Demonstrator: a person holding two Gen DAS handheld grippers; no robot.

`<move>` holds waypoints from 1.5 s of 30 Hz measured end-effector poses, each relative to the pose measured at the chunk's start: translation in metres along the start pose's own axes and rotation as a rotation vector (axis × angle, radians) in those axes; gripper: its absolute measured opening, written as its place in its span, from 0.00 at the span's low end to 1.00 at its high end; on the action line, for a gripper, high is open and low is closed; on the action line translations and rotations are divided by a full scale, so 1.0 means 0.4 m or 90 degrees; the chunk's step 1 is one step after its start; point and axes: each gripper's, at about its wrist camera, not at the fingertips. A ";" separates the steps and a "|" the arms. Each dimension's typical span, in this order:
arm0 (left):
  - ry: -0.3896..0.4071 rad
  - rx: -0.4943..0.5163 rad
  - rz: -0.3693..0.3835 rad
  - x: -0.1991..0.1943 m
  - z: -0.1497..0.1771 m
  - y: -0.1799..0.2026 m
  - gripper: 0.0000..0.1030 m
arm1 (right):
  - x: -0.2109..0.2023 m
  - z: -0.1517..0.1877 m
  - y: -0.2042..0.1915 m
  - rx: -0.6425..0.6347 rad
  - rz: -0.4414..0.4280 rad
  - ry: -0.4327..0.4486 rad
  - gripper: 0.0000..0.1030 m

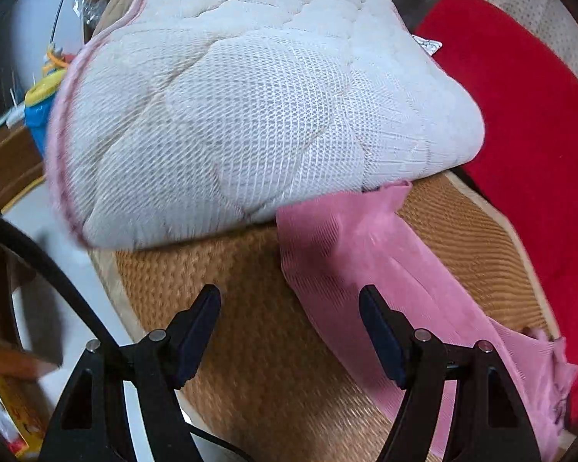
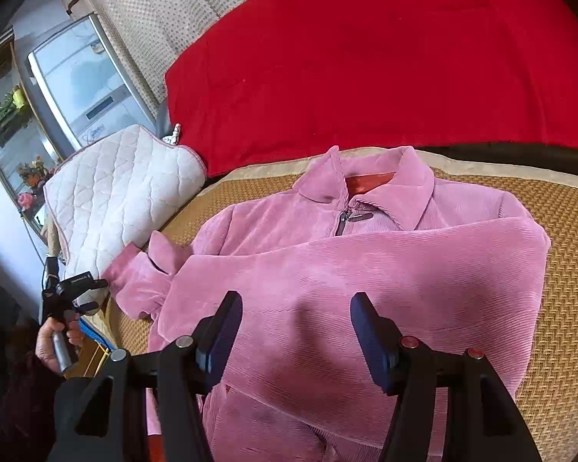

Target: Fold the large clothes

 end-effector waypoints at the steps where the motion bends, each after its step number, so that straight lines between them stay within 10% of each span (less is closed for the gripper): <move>1: -0.004 0.001 -0.008 0.011 -0.008 0.003 0.72 | 0.000 0.000 0.003 0.002 -0.001 0.000 0.61; 7: -0.003 -0.005 0.009 0.064 -0.033 0.008 0.42 | 0.010 -0.001 0.013 0.007 0.007 -0.002 0.61; 10: 0.002 0.018 0.017 0.056 -0.036 0.034 0.09 | 0.014 0.004 0.017 0.003 0.007 -0.001 0.61; 24: 0.135 0.351 0.110 -0.331 0.138 0.441 0.04 | -0.102 -0.004 0.098 0.064 0.019 0.098 0.58; 34: 0.040 0.670 0.351 -0.573 0.508 0.910 0.04 | -0.195 -0.006 0.191 0.159 -0.009 0.159 0.58; 35: 0.013 0.704 0.386 -0.595 0.555 0.945 0.11 | -0.200 -0.007 0.202 0.171 -0.009 0.164 0.58; 37: -0.002 0.744 0.420 -0.626 0.605 0.980 0.63 | -0.216 -0.007 0.234 0.205 -0.010 0.176 0.59; 39: 0.052 0.737 0.433 -0.650 0.616 0.976 0.85 | -0.229 -0.007 0.266 0.242 -0.022 0.183 0.64; 45: 0.091 0.677 0.277 -0.522 0.524 0.900 0.85 | -0.252 -0.001 0.320 0.297 -0.051 0.192 0.67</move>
Point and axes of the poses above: each gripper's, at about its wrist camera, not at the fingertips, and x roughly the way its jaws point, y to its right, z to its underside, and after that the axes turned 11 degrees about -y, right-handed
